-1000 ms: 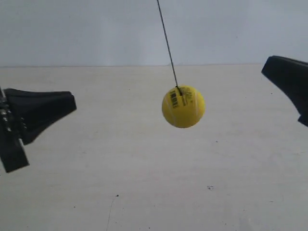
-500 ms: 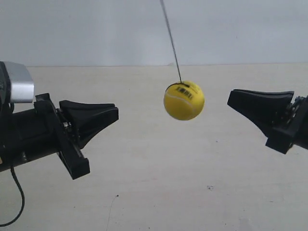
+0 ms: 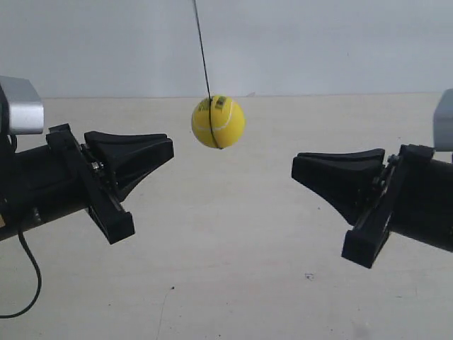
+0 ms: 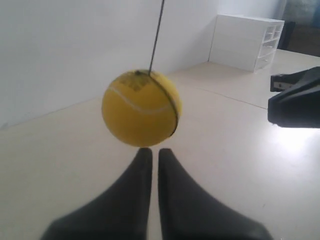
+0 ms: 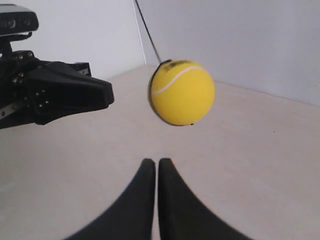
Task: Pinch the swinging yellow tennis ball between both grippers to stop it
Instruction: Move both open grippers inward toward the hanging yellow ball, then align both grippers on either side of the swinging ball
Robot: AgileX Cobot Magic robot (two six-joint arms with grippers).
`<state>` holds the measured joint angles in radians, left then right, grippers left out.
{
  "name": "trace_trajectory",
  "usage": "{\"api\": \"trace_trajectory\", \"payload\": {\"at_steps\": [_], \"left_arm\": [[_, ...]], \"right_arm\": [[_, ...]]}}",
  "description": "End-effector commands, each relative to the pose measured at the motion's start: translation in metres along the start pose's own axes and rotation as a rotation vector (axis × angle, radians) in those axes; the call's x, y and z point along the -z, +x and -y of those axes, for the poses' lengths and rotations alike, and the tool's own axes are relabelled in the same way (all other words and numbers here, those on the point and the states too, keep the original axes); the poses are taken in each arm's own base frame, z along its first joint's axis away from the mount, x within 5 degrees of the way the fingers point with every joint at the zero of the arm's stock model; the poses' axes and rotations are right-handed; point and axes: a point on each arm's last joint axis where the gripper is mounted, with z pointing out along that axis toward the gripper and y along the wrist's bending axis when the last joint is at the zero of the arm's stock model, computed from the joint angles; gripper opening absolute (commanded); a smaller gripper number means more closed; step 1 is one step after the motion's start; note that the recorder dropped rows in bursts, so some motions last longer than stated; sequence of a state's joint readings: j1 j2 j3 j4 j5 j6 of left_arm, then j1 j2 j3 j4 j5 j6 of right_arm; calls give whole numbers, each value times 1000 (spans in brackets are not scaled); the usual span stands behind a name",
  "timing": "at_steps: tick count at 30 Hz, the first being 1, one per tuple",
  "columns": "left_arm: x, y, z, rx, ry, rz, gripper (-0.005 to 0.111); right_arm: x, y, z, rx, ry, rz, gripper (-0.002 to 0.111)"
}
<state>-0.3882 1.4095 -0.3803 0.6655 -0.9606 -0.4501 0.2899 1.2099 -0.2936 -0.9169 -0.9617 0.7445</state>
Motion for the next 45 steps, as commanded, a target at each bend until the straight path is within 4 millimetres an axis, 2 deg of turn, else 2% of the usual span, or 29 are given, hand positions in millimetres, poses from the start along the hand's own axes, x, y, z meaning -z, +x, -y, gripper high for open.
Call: {"api": "trace_trajectory", "payload": {"at_steps": [1, 5, 7, 17, 29, 35, 45], "left_arm": [[-2, 1, -1, -8, -19, -16, 5], [-2, 1, -2, -27, -25, -13, 5], [-2, 1, -2, -27, -26, -15, 5], [-8, 9, 7, -30, 22, -54, 5], [-8, 10, 9, -46, 46, -66, 5], [-8, 13, 8, -50, 37, -94, 5], [-7, 16, 11, -69, 64, -122, 5]], "right_arm": [[-11, -9, -3, 49, 6, -28, 0], [-19, -26, 1, 27, 23, -1, 0], [-20, -27, 0, 15, 12, -3, 0], [-20, -23, -3, 7, -24, -46, 0], [-36, 0, -1, -89, -155, -93, 0], [-35, -2, -7, -75, -229, -72, 0], [-34, 1, -9, -77, -254, -100, 0]]}}
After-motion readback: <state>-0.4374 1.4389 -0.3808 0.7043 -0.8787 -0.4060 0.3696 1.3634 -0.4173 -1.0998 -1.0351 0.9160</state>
